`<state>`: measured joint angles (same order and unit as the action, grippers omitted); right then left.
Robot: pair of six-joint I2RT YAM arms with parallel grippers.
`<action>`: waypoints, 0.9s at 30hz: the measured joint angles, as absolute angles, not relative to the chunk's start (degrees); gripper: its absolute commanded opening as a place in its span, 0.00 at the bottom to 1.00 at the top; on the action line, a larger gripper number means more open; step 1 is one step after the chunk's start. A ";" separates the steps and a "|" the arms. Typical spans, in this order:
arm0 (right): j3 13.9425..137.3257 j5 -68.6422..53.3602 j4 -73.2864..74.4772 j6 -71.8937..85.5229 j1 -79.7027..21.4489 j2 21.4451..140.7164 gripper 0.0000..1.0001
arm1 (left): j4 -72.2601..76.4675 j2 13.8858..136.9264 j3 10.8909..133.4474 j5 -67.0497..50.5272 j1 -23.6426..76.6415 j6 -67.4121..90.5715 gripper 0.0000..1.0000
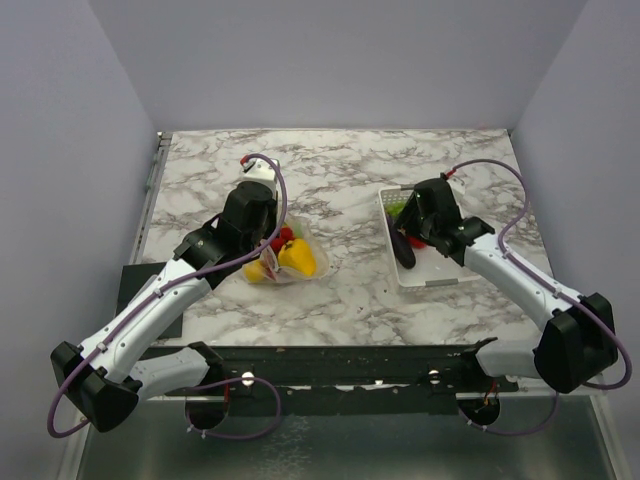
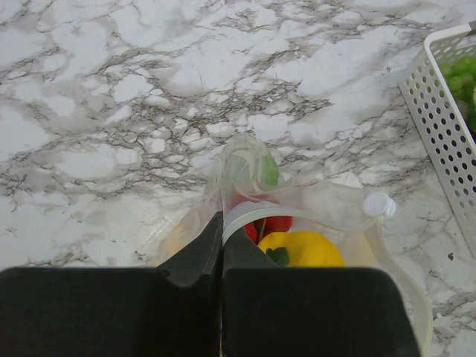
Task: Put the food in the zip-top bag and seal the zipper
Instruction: Pick up the fake fruit from the bin.
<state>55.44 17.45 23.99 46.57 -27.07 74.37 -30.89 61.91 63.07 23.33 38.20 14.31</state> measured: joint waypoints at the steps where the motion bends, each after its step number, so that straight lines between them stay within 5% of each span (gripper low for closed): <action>1: 55.07 17.23 23.40 47.33 -26.81 74.48 0.56 | -30.89 61.91 63.07 23.31 38.20 14.33 0.00; 27: 50.48 11.77 16.05 58.06 -21.30 80.82 0.49 | -30.89 61.60 62.94 22.96 38.20 14.31 0.00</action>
